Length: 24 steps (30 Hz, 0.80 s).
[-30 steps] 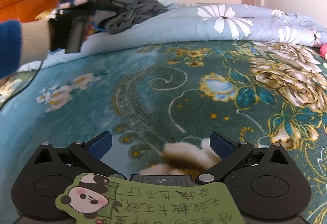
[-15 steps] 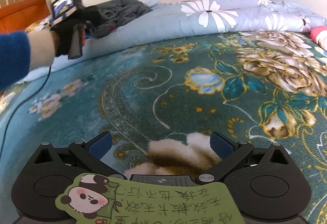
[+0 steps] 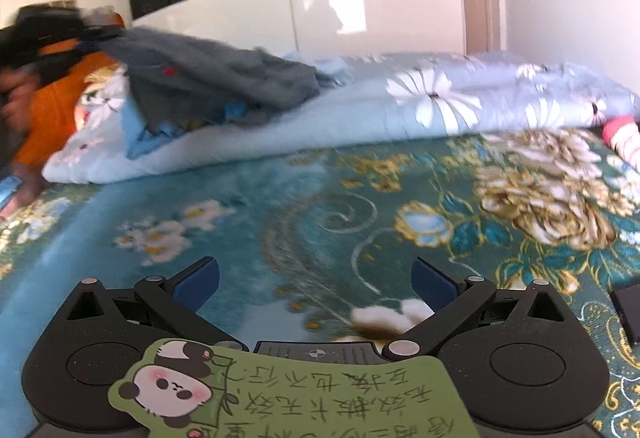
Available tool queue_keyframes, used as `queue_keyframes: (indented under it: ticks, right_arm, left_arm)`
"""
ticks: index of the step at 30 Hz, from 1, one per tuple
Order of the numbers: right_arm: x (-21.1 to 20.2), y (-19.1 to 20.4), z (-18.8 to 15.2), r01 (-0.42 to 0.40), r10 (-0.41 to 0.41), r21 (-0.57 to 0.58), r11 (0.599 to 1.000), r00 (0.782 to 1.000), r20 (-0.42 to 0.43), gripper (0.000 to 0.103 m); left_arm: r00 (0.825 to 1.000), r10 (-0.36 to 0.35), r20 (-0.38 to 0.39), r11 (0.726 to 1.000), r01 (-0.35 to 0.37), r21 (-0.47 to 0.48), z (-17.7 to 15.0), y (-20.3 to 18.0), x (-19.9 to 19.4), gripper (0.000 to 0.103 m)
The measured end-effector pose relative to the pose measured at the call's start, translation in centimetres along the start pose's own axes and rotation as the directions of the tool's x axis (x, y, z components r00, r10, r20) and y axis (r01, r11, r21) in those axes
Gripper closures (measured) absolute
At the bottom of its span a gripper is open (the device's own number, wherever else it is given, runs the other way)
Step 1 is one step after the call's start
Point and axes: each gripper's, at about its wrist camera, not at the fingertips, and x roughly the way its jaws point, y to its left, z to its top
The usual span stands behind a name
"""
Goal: Fold clothes
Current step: 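Grasp the dark grey garment with the left gripper and lift it, then carry the grey garment with the left gripper onto the teal blanket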
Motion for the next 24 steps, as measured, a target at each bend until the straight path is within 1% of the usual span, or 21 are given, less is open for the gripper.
queue_keyframes:
  ticks: [1,4,6,9,10,11,14,16,18,19,21,23,24]
  right_arm:
    - [-0.6,0.6,0.1,-0.001,0.001,-0.002,1.000,1.000,0.007,0.000]
    - [-2.4,2.3,0.0,-0.017,0.017,0.001,1.000,1.000,0.022,0.000]
    - [-3.4,3.7,-0.4,-0.040,0.040,-0.013,0.999,0.999,0.031,0.000]
    - [-4.4,6.0,-0.9,-0.104,0.107,-0.047,0.993,0.993,0.059,0.000]
    - [-4.4,6.9,-1.2,-0.121,0.125,-0.060,0.991,0.990,0.062,0.000]
    - [-4.3,8.0,-1.6,-0.137,0.141,-0.081,0.987,0.989,0.054,0.000]
    - [-2.5,11.9,-2.8,-0.210,0.211,-0.142,0.967,0.977,-0.007,0.000]
    - [-1.1,14.5,-3.6,-0.267,0.263,-0.155,0.951,0.964,-0.046,0.002]
    - [0.0,17.5,-3.9,-0.298,0.294,-0.187,0.936,0.954,-0.053,0.005]
    - [0.3,19.2,-3.9,-0.303,0.300,-0.216,0.928,0.953,-0.044,0.008]
    - [0.8,21.8,-3.6,-0.273,0.284,-0.264,0.925,0.959,0.002,0.009]
    - [1.3,23.7,-2.9,-0.238,0.266,-0.284,0.929,0.962,0.062,0.009]
    - [1.7,24.3,-2.5,-0.219,0.249,-0.283,0.934,0.966,0.076,0.009]
  left_arm:
    - [1.000,-0.017,0.005,1.000,0.017,-0.001,0.0,-0.2,-3.1,0.096]
    - [0.999,-0.037,0.007,0.999,0.037,-0.040,-0.5,0.4,-11.3,0.096]
    - [1.000,-0.004,0.006,0.998,0.004,-0.057,-1.2,1.0,-16.6,0.096]
    - [0.999,0.046,0.015,0.995,-0.045,-0.092,-1.4,1.9,-23.2,0.096]
    - [0.998,0.063,0.019,0.994,-0.061,-0.089,-1.3,2.1,-24.7,0.096]
    - [0.997,0.080,0.023,0.994,-0.078,-0.083,-1.2,2.1,-26.0,0.096]
    - [0.996,0.080,0.035,0.991,-0.076,-0.112,-0.4,2.3,-28.7,0.096]
    - [0.997,0.055,0.062,0.994,-0.049,-0.102,0.6,1.8,-30.3,0.096]
    - [0.996,0.015,0.083,0.997,-0.009,-0.075,1.7,0.9,-31.1,0.096]
    - [0.996,-0.004,0.090,0.999,0.009,-0.054,2.3,0.4,-31.4,0.096]
    - [0.994,-0.038,0.102,0.999,0.039,-0.012,3.2,-0.5,-32.4,0.096]
    - [0.991,-0.071,0.111,0.997,0.072,0.000,3.9,-1.1,-33.3,0.096]
    - [0.990,-0.083,0.114,0.997,0.083,-0.001,4.0,-1.4,-33.6,0.096]
